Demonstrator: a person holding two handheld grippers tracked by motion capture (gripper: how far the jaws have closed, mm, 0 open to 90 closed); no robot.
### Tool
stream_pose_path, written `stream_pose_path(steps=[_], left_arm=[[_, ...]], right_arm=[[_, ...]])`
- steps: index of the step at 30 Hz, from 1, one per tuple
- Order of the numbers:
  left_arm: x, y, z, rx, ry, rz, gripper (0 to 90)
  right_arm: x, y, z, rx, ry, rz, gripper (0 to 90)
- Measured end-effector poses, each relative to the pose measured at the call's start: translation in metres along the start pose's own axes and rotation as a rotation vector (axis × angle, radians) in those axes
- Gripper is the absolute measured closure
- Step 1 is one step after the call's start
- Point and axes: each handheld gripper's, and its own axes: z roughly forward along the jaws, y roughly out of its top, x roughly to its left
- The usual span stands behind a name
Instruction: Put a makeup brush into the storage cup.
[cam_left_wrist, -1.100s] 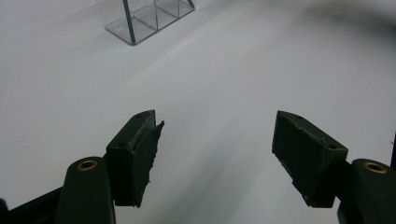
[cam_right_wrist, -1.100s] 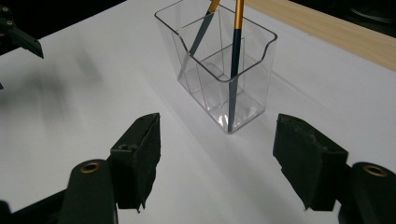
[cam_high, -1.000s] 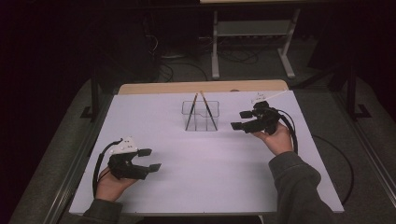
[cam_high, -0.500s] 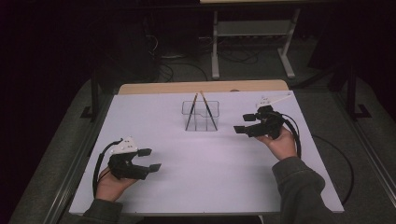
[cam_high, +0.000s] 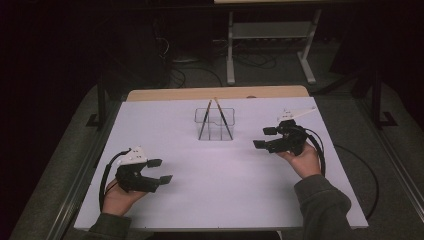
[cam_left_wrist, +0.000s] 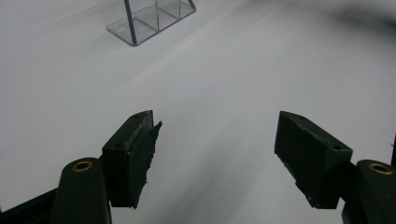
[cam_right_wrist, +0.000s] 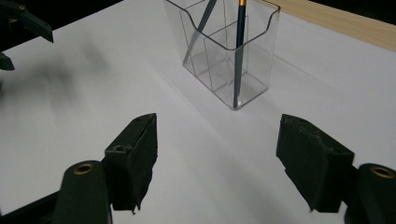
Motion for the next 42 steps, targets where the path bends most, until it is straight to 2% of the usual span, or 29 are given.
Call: stream_pose_path(steps=[5,22,24,31,36,42], left_arm=[[-0.001,0.0,-0.001,-0.006,0.004,-0.014,28.1],[-0.001,-0.001,-0.002,-0.011,0.02,-0.011,26.8],[-0.002,-0.001,-0.001,-0.011,0.016,-0.023,26.8],[-0.002,-0.002,-0.003,-0.01,0.018,-0.011,26.7],[-0.003,-0.003,-0.003,-0.013,0.011,-0.026,26.6],[-0.004,-0.004,-0.003,-0.016,0.012,-0.022,26.2]], right_arm=[[0.002,-0.006,-0.003,-0.012,-0.003,0.007,27.8],[0.01,-0.03,-0.019,-0.032,-0.026,0.008,25.8],[0.011,-0.033,-0.021,-0.046,-0.029,0.01,26.3],[0.015,-0.043,-0.025,-0.04,-0.031,0.019,25.6],[0.018,-0.049,-0.028,-0.048,-0.037,0.018,25.3],[0.019,-0.057,-0.03,-0.051,-0.044,0.026,24.5]])
